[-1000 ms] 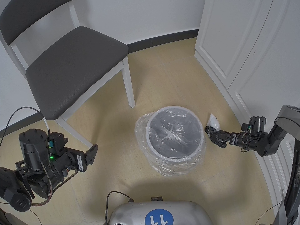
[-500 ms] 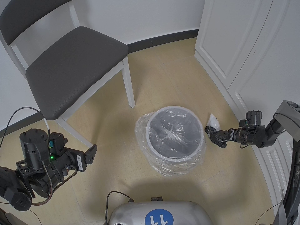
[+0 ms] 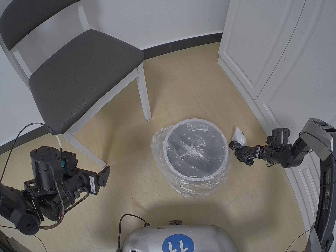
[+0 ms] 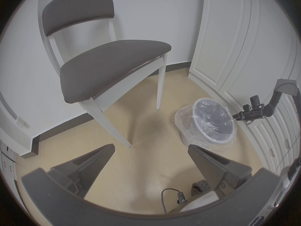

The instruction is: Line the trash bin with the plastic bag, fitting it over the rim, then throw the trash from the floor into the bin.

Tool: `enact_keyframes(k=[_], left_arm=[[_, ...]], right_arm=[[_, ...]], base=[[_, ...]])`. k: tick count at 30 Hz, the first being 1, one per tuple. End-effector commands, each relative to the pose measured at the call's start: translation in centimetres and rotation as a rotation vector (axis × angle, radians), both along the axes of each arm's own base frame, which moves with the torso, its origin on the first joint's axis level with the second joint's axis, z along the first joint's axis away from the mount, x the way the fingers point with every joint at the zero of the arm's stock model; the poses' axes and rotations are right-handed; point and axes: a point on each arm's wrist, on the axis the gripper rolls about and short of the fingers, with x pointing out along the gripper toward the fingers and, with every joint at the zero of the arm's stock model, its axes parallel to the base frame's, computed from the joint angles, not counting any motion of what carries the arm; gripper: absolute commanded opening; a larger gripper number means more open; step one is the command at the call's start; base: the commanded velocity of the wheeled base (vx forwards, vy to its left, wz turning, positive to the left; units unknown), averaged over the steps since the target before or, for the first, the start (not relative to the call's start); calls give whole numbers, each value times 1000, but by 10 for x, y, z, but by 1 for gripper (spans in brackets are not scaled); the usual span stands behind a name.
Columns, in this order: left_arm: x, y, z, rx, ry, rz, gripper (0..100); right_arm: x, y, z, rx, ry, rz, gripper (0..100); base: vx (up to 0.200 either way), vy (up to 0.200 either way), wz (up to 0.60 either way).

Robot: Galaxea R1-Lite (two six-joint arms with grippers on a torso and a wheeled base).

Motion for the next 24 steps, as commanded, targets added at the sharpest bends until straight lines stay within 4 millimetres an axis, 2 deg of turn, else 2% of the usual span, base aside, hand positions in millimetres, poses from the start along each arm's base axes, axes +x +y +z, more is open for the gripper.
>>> enact_keyframes(k=[1,4,11,24], left_arm=[[4,1,-6,11,22,13,100],[4,1,-6,11,22,13,100],[6,2,-5,6,12,22,100],[6,2,-6,10,13,22,100]], right_arm=[[2,-1,-14,-27,22,-6,100],[7,0,-22,-25,18,-9,100],[18,3,-42,-15,-123,-9,100],[29,10,-71,7,-164,-8,100]], base=[[0,0,0],[0,0,0],[0,0,0],[0,0,0]])
